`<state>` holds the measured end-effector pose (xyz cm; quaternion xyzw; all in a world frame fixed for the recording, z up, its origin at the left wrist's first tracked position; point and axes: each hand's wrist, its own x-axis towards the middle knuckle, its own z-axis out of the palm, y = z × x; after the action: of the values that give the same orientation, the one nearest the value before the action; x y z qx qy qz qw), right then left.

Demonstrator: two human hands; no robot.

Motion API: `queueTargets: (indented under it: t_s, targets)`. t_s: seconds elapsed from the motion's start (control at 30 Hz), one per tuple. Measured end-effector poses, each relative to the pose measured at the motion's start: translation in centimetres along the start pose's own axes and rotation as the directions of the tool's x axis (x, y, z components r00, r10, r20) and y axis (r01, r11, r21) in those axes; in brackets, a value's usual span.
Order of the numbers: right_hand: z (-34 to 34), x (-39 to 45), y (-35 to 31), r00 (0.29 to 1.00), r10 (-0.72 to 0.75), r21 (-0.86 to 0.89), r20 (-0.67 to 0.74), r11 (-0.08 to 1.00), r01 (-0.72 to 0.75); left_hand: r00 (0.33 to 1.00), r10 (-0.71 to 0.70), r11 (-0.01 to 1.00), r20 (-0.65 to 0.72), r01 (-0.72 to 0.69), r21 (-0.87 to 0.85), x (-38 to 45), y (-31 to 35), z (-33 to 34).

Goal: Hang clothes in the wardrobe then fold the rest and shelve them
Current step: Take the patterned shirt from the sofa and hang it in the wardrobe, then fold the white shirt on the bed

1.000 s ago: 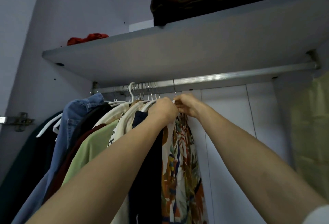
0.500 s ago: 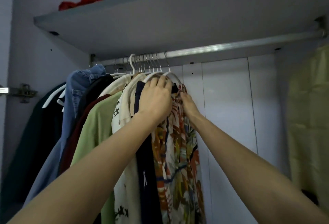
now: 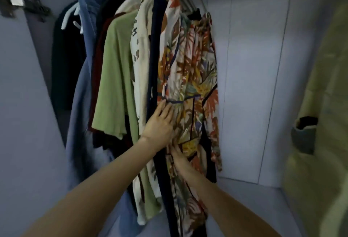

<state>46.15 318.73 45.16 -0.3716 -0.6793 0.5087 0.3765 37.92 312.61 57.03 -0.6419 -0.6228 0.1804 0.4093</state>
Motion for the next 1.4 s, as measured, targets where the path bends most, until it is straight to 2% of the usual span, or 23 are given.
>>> queueTargets:
  t_s: [0.03, 0.13, 0.17, 0.23, 0.27, 0.3, 0.37, 0.4, 0.43, 0.47, 0.53, 0.67, 0.7, 0.73, 0.87, 0.93, 0.97, 1.0, 1.1, 1.2, 1.23, 1.3, 1.4]
  targets:
    - [1.0, -0.9, 1.0, 0.999, -0.007, -0.040, 0.046, 0.999, 0.009, 0.999, 0.005, 1.000, 0.034, -0.006, 0.023, -1.2, 0.5, 0.2]
    - [1.1, -2.9, 1.2, 0.990, -0.013, -0.141, 0.143, 0.989, 0.034, 0.999, 0.028, 0.996, 0.029, -0.026, -0.086, -4.6, 2.1, 1.0]
    - [1.3, -4.3, 1.9, 0.986, -0.019, -0.202, 0.167, 0.978, 0.053, 0.997, 0.024, 0.989, 0.067, -0.013, -0.151, -6.5, 3.4, 2.0]
    - [1.2, -5.7, 3.5, 0.981, -0.030, -0.305, 0.194, 0.948, 0.089, 0.998, 0.024, 0.967, 0.056, -0.009, -0.255, -9.3, 5.4, 3.4]
    - [1.4, -6.5, 5.0, 0.977, -0.015, -0.378, 0.213, 0.921, 0.097, 0.996, 0.018, 0.951, 0.089, 0.011, -0.309, -11.2, 6.6, 3.7]
    - [1.5, -6.9, 6.1, 0.970, 0.018, -0.466, 0.241, 0.879, 0.099, 0.980, 0.024, 0.934, 0.196, 0.049, -0.354, -12.7, 7.5, 4.1]
    - [2.8, -8.4, 9.1, 0.917, 0.124, -0.610, 0.380, 0.779, 0.148, 0.877, 0.004, 0.878, 0.480, 0.227, -0.422, -18.2, 9.9, 4.6]
    - [3.5, -9.1, 10.1, 0.876, 0.164, -0.659, 0.453, 0.723, 0.206, 0.829, 0.008, 0.858, 0.560, 0.282, -0.430, -20.5, 10.7, 4.7]
    - [5.1, -11.0, 10.9, 0.828, 0.218, -0.696, 0.517, 0.670, 0.258, 0.745, 0.009, 0.846, 0.667, 0.349, -0.402, -24.0, 11.3, 4.4]
    - [6.1, -12.0, 11.5, 0.790, 0.231, -0.708, 0.568, 0.626, 0.326, 0.679, 0.019, 0.829, 0.734, 0.399, -0.391, -26.5, 11.6, 4.4]
    - [9.7, -16.0, 12.1, 0.662, 0.290, -0.676, 0.691, 0.584, 0.450, 0.508, 0.017, 0.774, 0.861, 0.538, -0.333, -33.8, 12.3, 4.0]
    - [16.9, -24.0, 11.1, 0.433, 0.323, -0.539, 0.841, 0.560, 0.629, 0.264, -0.017, 0.650, 0.964, 0.736, -0.190, -46.1, 13.2, 2.3]
    - [19.0, -26.3, 10.7, 0.380, 0.321, -0.497, 0.868, 0.544, 0.676, 0.205, -0.025, 0.604, 0.978, 0.783, -0.149, -49.0, 13.5, 1.2]
    - [20.5, -27.8, 10.6, 0.345, 0.310, -0.463, 0.886, 0.554, 0.692, 0.182, -0.047, 0.575, 0.982, 0.809, -0.123, -50.8, 13.8, 0.7]
    - [28.9, -39.8, 8.7, 0.082, 0.275, -0.231, 0.958, 0.571, 0.787, -0.014, -0.127, 0.392, 0.992, 0.918, 0.064, -63.5, 15.2, -4.4]
    - [31.4, -44.1, 7.8, 0.006, 0.255, -0.156, 0.967, 0.571, 0.806, -0.074, -0.151, 0.320, 0.986, 0.940, 0.120, -67.4, 15.7, -6.4]
    - [33.4, -47.8, 7.1, -0.046, 0.224, -0.091, 0.973, 0.563, 0.821, -0.138, -0.166, 0.269, 0.977, 0.946, 0.179, -70.9, 16.1, -8.4]
    - [34.6, -49.7, 6.6, -0.074, 0.193, -0.049, 0.978, 0.562, 0.826, -0.171, -0.176, 0.220, 0.969, 0.953, 0.208, -72.9, 16.4, -9.3]
    - [38.9, -59.0, 4.7, -0.192, 0.149, 0.077, 0.970, 0.563, 0.823, -0.339, -0.187, 0.090, 0.922, 0.929, 0.360, -82.2, 18.3, -14.3]
    - [42.0, -66.1, 3.7, -0.291, 0.142, 0.173, 0.946, 0.539, 0.825, -0.471, -0.152, -0.033, 0.869, 0.881, 0.471, -89.3, 20.9, -18.3]
    - [42.4, -67.1, 3.5, -0.296, 0.152, 0.174, 0.943, 0.533, 0.828, -0.503, -0.142, -0.072, 0.853, 0.864, 0.498, -90.4, 21.3, -19.0]
    - [44.2, -72.4, 3.2, -0.366, 0.167, 0.232, 0.915, 0.523, 0.820, -0.615, -0.091, -0.181, 0.783, 0.783, 0.594, -94.9, 23.3, -22.4]
    - [45.7, -78.3, 2.9, -0.470, 0.201, 0.320, 0.860, 0.505, 0.802, -0.681, -0.015, -0.242, 0.732, 0.713, 0.658, -99.1, 26.3, -26.2]
